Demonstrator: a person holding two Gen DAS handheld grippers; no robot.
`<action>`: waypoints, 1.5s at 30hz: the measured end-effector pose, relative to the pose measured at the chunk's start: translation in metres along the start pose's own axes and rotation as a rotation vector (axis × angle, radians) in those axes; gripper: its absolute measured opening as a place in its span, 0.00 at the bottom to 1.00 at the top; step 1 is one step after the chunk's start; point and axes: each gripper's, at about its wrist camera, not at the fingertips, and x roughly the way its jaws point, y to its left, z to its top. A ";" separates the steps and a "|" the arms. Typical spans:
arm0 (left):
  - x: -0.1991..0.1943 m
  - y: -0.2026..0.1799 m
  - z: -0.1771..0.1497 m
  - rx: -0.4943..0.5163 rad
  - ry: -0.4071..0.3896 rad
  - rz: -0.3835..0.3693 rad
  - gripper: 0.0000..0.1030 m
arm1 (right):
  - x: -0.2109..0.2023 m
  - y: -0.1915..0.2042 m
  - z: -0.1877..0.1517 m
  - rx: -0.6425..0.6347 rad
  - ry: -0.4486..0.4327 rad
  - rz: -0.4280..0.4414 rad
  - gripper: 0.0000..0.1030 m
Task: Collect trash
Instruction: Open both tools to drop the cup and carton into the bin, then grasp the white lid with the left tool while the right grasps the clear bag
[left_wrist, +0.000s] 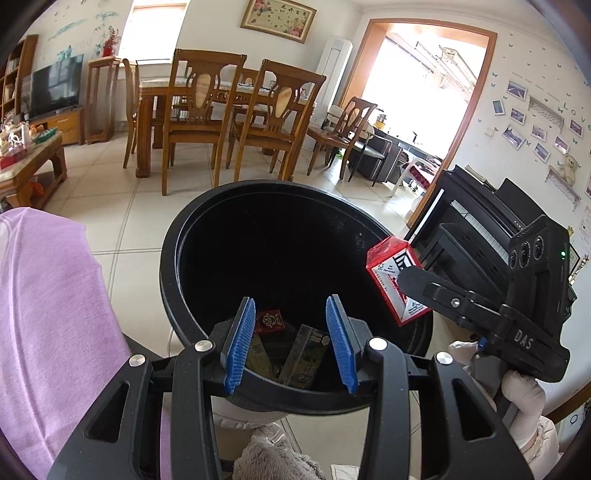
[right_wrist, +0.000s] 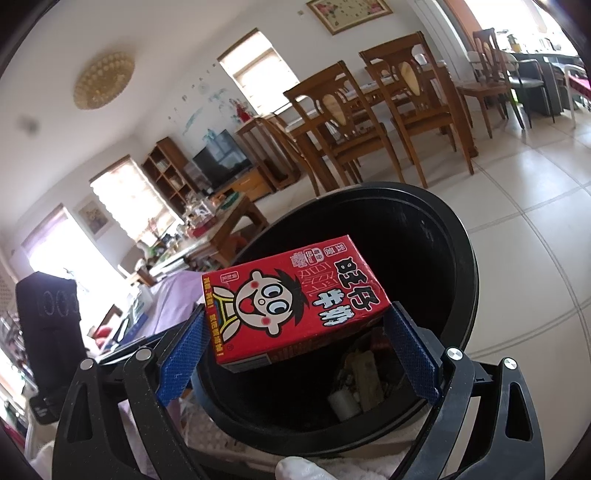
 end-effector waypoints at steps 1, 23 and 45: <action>-0.001 0.000 0.000 0.001 -0.002 0.003 0.46 | 0.000 0.001 0.000 0.000 0.003 -0.003 0.89; -0.136 0.068 -0.025 -0.021 -0.250 0.251 0.95 | 0.048 0.145 -0.011 -0.221 0.053 0.036 0.90; -0.225 0.363 -0.036 -0.462 -0.158 0.407 0.94 | 0.240 0.371 -0.042 -0.561 0.238 0.140 0.88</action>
